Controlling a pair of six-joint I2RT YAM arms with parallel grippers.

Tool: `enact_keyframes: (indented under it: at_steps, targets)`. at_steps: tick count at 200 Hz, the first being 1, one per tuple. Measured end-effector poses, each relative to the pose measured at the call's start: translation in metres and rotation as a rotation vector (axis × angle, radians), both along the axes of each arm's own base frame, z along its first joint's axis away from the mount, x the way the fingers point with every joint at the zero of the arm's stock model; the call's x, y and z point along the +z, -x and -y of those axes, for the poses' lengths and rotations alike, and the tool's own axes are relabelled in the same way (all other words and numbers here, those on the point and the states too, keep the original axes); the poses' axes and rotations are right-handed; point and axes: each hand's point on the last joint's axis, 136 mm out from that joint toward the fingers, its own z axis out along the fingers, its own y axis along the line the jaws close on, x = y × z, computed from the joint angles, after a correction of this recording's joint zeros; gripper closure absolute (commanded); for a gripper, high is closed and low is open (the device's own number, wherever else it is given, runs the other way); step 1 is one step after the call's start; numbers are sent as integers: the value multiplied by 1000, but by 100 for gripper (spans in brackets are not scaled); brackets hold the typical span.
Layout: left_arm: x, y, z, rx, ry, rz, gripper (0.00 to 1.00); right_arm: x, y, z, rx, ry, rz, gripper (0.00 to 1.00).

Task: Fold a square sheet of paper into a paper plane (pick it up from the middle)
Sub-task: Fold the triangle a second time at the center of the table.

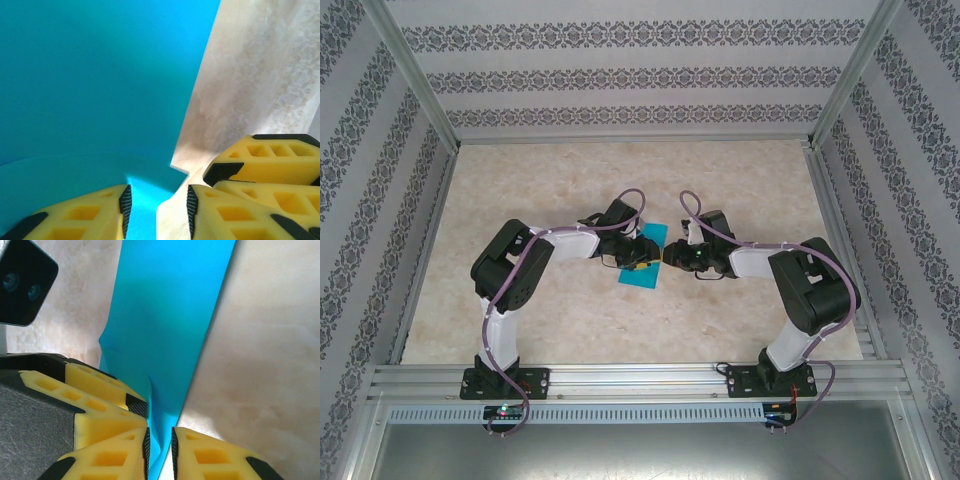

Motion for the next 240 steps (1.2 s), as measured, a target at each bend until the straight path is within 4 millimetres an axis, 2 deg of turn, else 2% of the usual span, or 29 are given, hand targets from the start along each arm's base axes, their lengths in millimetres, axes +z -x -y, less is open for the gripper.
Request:
enact_keyframes:
  at_steps: [42, 72, 131, 163, 203, 240]
  targets:
    - [3, -2, 2, 1, 25, 14, 57, -2, 3, 4, -15, -31, -4, 77]
    - [4, -3, 3, 1, 33, 23, 68, -4, 3, 10, -38, -48, -19, 77]
    - [4, -2, 2, -2, 33, 26, 87, 2, -6, 8, -47, -107, -13, 77]
    - [2, -1, 0, -3, 30, 23, 91, 0, -10, 4, -44, -127, -30, 76]
    - [1, -1, 0, -5, 29, 27, 92, 3, -16, -3, -32, -163, -31, 75]
    - [1, -4, -5, 4, 27, 29, 92, -3, -15, -3, -31, -161, -56, 73]
